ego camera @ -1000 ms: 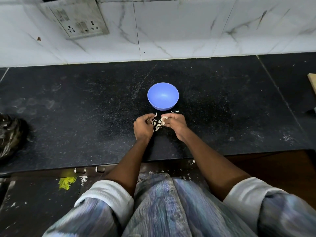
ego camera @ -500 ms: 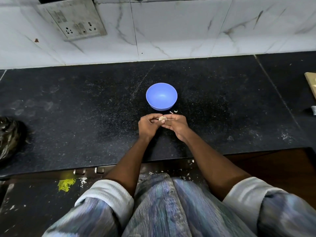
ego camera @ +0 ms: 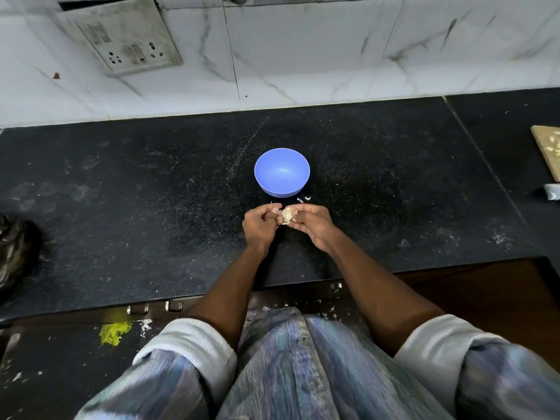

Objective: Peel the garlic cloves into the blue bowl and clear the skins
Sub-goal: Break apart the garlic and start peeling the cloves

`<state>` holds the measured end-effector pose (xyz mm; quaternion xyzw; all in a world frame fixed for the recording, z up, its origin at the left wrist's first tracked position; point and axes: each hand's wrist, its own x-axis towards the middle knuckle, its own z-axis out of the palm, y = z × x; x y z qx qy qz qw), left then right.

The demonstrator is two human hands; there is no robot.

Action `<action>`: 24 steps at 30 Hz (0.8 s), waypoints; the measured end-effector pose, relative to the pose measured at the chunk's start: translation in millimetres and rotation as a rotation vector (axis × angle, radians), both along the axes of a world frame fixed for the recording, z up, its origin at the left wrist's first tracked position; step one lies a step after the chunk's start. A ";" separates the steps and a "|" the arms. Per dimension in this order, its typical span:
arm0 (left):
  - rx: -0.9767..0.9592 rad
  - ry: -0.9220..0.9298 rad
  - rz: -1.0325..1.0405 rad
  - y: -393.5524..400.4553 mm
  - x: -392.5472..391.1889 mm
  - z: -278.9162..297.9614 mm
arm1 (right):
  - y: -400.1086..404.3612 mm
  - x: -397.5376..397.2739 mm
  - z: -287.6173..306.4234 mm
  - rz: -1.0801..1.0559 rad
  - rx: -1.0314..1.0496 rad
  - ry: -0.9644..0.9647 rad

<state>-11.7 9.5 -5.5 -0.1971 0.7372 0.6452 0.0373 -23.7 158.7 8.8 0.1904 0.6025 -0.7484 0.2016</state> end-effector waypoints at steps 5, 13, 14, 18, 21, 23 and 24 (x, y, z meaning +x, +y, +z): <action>-0.050 0.005 0.018 -0.8 -3.8 2.2 | -4.0 -3.8 2.1 -0.055 -0.099 -0.037; -0.034 0.045 -0.044 -5.4 -0.1 5.6 | -11.1 -1.8 0.4 -0.039 -0.056 0.013; -0.027 0.041 -0.041 -5.8 0.3 6.9 | -11.8 -2.4 0.9 -0.045 -0.039 0.008; -0.018 0.045 0.005 -6.4 0.9 9.8 | -12.0 -2.0 -1.0 -0.009 -0.020 0.016; -0.085 0.045 0.004 -6.9 1.7 5.4 | -9.9 -0.5 -3.1 -0.005 -0.017 0.017; -0.137 0.065 -0.013 -6.9 3.1 2.9 | -10.3 -0.9 -3.4 0.004 -0.002 0.014; -0.171 0.080 -0.021 -6.8 3.6 2.2 | -10.8 -1.0 -3.6 0.009 0.006 0.010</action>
